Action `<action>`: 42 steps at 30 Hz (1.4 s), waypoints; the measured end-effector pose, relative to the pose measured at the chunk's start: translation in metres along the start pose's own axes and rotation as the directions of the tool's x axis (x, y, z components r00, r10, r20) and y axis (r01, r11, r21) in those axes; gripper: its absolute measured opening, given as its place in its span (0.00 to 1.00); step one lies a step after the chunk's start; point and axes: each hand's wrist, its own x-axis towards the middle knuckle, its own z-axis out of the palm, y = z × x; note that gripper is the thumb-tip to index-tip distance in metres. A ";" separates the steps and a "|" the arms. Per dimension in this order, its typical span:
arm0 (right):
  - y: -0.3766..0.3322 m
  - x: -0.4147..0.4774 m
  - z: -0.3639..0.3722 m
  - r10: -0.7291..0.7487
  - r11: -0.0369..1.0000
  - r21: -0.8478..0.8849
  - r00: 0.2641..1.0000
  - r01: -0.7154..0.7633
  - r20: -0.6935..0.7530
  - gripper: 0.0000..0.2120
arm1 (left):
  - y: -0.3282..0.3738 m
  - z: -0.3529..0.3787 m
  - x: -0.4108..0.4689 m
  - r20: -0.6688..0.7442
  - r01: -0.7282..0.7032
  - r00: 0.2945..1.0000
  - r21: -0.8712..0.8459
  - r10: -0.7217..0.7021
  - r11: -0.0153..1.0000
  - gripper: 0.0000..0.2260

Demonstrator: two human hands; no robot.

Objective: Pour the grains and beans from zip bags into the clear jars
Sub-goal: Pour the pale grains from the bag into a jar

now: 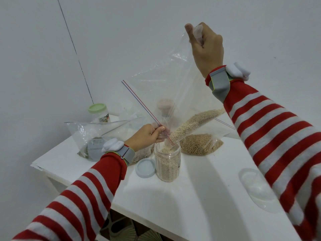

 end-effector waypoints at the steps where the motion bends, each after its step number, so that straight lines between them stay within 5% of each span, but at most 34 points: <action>1: 0.000 0.000 0.000 0.001 1.000 -0.004 1.000 -0.001 -0.002 0.21 | 0.001 0.000 0.000 -0.003 -0.001 1.000 0.001 0.001 1.000 0.13; 31: -0.006 -0.008 -0.003 0.037 0.999 -0.002 0.999 -0.037 0.029 0.21 | 0.000 0.000 -0.009 -0.004 0.001 1.000 0.028 -0.001 1.000 0.13; 36: -0.008 -0.014 -0.011 0.192 0.973 0.101 0.973 -0.206 0.127 0.18 | -0.006 0.000 -0.009 -0.021 0.013 1.000 0.019 -0.013 1.000 0.11; 42: 0.003 0.002 -0.037 0.395 0.824 0.273 0.850 -0.496 0.350 0.06 | -0.008 -0.001 -0.007 -0.005 0.024 1.000 0.009 -0.024 1.000 0.12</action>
